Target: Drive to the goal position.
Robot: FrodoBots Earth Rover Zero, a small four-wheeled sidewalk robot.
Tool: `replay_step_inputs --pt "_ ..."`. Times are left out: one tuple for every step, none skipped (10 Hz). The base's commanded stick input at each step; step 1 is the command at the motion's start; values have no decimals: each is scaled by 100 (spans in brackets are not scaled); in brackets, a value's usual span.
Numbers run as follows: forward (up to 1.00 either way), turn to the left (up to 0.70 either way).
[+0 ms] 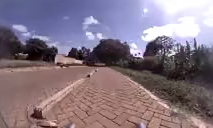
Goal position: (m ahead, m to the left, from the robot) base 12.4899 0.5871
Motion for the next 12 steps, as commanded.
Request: replay_step_inputs --pt "100 0" --pt "100 0" --pt "100 0" --pt "100 0" --pt "100 0" --pt "100 0" --pt "100 0" --pt "100 0" --pt "100 0" --pt "100 0" --pt "100 0" --pt "100 0"
